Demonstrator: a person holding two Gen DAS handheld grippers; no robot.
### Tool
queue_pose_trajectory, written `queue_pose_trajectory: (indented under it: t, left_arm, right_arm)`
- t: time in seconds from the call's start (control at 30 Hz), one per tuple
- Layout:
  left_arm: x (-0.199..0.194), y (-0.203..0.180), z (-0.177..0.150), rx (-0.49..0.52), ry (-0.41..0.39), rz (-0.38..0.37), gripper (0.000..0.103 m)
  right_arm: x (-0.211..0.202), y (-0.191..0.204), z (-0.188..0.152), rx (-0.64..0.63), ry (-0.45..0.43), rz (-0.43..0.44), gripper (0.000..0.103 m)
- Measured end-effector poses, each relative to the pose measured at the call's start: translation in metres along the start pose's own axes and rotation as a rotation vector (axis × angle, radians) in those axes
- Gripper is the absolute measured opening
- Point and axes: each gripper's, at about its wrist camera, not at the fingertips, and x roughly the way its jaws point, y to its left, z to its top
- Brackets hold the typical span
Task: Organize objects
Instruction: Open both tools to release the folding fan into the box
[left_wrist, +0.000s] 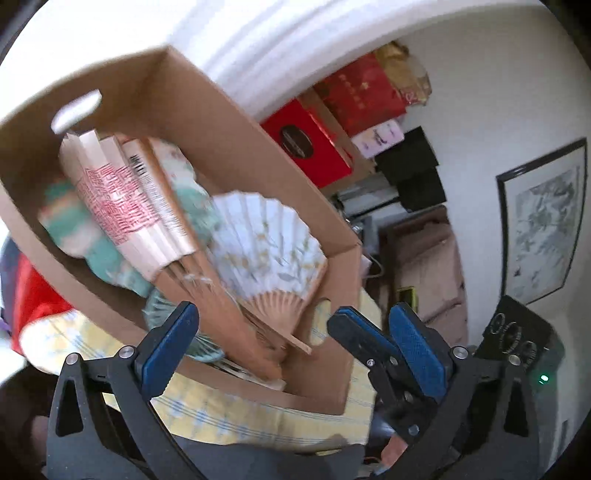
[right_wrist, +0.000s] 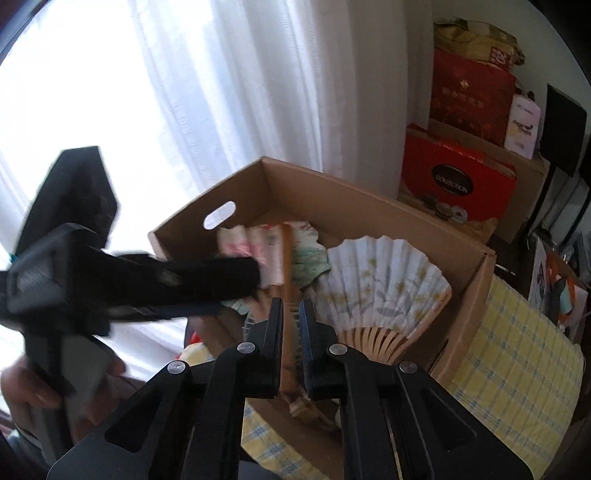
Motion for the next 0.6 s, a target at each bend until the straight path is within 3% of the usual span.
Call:
queue_pose_trajectory:
  t: [0.37, 0.6]
  left_arm:
    - [-0.011, -0.023, -0.008, 0.145, -0.024, 0.097, 0.103]
    - [-0.006, -0.048, -0.032, 0.269, -0.040, 0.165, 0.103]
  right_arm:
    - [-0.003, -0.014, -0.014, 0.054, -0.002, -0.018, 0.012]
    - [-0.034, -0.021, -0.038, 0.068, -0.040, -0.091, 0.032]
